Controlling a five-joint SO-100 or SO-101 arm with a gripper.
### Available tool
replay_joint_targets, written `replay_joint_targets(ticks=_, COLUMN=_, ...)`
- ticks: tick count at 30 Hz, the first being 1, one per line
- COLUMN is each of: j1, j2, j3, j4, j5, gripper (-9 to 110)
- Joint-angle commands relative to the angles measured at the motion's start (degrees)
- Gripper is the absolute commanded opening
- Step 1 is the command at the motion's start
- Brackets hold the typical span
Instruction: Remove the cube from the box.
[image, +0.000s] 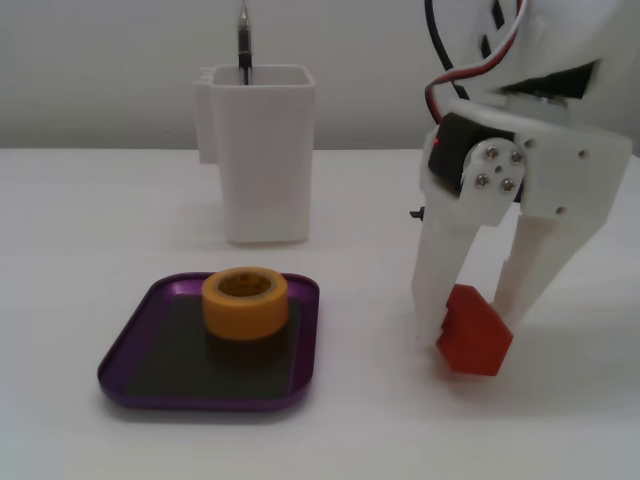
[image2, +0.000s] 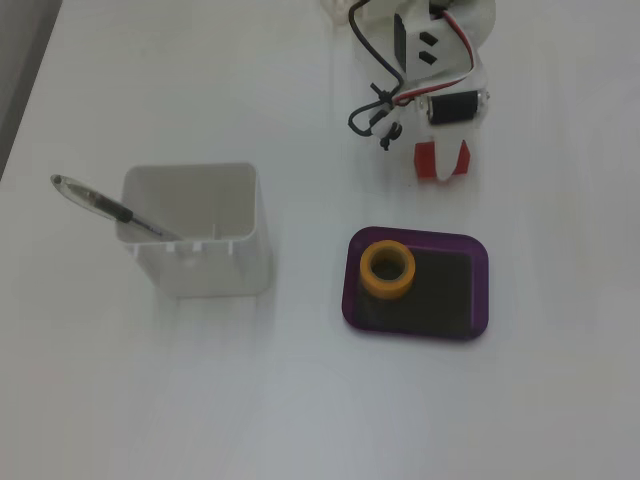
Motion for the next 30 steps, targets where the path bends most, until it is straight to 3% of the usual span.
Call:
replay_joint_targets(ticks=1, j1=0.26, j2=3.52, j3=0.7, j4=-1.49, j5=-0.35, gripper=-1)
replay_joint_targets(ticks=18, j1=-0.18, j2=4.66, j3=3.78, j4=-2.99, j5=0.35, gripper=4)
replay_joint_targets(ticks=23, j1=0.09, j2=4.83, j3=1.14, j4=3.08, j5=0.35, gripper=14)
replay_joint_targets(ticks=30, j1=-0.53, j2=13.54, j3=-4.13, j4=11.16, j5=0.53, gripper=16)
